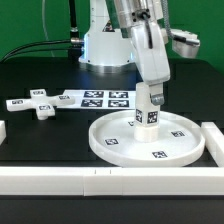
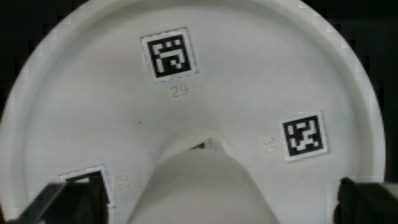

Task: Assemble round table

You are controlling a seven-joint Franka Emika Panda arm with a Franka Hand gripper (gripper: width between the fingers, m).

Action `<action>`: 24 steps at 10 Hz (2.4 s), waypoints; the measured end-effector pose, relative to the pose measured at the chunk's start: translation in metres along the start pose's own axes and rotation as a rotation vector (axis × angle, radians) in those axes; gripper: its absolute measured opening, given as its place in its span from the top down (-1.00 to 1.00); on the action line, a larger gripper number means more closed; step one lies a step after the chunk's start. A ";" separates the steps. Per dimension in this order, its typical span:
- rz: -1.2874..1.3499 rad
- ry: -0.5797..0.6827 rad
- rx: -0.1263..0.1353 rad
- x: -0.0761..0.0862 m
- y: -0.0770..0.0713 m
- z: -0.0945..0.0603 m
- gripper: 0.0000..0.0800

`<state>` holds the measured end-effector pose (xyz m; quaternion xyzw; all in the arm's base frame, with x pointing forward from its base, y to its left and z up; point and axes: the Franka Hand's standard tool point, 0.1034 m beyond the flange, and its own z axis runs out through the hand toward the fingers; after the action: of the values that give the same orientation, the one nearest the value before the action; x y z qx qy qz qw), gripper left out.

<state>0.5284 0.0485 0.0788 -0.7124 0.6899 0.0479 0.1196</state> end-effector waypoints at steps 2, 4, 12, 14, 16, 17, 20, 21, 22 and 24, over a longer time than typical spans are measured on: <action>-0.135 0.000 0.000 0.000 0.000 0.000 -0.62; -0.342 -0.001 -0.004 0.004 0.000 0.000 -0.62; -1.092 0.046 -0.040 0.006 -0.001 0.002 -0.62; -1.316 0.051 -0.063 0.005 -0.002 0.002 -0.62; -1.535 0.054 -0.076 0.004 -0.002 0.003 -0.62; -1.646 0.053 -0.087 0.003 -0.002 0.003 -0.62; -1.835 0.049 -0.100 0.005 -0.002 0.003 -0.62; -1.913 0.046 -0.105 0.005 -0.002 0.003 -0.62; -2.010 0.049 -0.116 0.005 -0.003 0.003 -0.62; -2.262 0.060 -0.169 0.002 -0.005 0.005 -0.62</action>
Offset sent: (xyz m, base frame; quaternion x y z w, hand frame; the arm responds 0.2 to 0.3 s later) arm 0.0025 -0.0148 0.0003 -0.0259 0.0017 -0.2849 0.9582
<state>0.5340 0.0478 0.0746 -0.9335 -0.3525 -0.0581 0.0291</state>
